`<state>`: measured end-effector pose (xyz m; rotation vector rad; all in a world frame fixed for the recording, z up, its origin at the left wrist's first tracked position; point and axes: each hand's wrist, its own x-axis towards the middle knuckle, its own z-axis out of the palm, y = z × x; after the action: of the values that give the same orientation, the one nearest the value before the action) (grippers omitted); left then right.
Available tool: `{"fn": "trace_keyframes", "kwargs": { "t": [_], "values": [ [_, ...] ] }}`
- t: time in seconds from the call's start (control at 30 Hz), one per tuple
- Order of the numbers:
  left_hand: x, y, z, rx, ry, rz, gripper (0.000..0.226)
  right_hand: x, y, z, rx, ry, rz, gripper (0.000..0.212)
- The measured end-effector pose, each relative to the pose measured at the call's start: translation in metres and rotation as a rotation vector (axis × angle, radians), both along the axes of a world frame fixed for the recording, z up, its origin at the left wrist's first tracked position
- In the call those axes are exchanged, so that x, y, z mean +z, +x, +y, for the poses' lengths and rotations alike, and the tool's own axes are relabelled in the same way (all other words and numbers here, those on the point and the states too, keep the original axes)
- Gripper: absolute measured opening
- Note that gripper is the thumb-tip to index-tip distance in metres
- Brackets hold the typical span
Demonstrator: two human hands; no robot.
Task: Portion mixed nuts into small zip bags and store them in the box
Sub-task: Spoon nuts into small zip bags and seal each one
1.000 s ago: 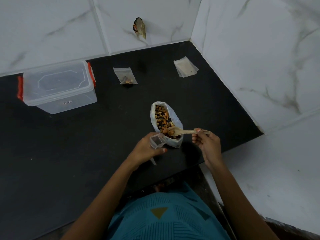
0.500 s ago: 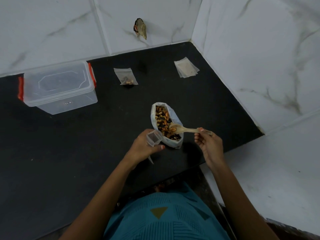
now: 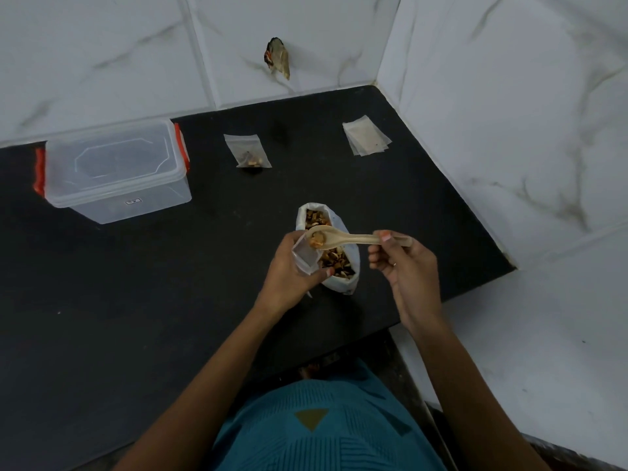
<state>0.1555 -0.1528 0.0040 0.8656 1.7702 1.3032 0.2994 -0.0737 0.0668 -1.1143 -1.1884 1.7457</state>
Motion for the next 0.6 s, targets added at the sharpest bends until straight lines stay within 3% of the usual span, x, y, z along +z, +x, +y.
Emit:
{"fn": "trace_keyframes", "kwargs": {
  "t": [0.13, 0.3, 0.4, 0.47, 0.6],
  "values": [
    [0.0054, 0.0020, 0.0029, 0.053, 0.136, -0.021, 0.058, 0.0034, -0.0087, -0.0086, 0.071, 0.289, -0.133, 0.011],
    [0.0060, 0.0000, 0.0021, 0.084, 0.169, -0.021, 0.056, 0.0041, -0.0120, -0.0113, 0.168, 0.642, -0.259, 0.006],
    [0.0049, -0.0006, 0.0017, 0.084, 0.144, -0.018, 0.057, 0.0041, -0.0123, -0.0090, 0.274, 0.964, -0.324, 0.023],
    [0.0046, -0.0013, 0.0017, 0.074, 0.140, -0.010, 0.057, 0.0027, -0.0121, -0.0080, 0.318, 1.123, -0.327, 0.020],
    [0.0040, -0.0028, 0.0013, 0.077, 0.150, -0.037, 0.057, 0.0004, -0.0125, -0.0083, 0.337, 1.190, -0.292, 0.016]
  ]
}}
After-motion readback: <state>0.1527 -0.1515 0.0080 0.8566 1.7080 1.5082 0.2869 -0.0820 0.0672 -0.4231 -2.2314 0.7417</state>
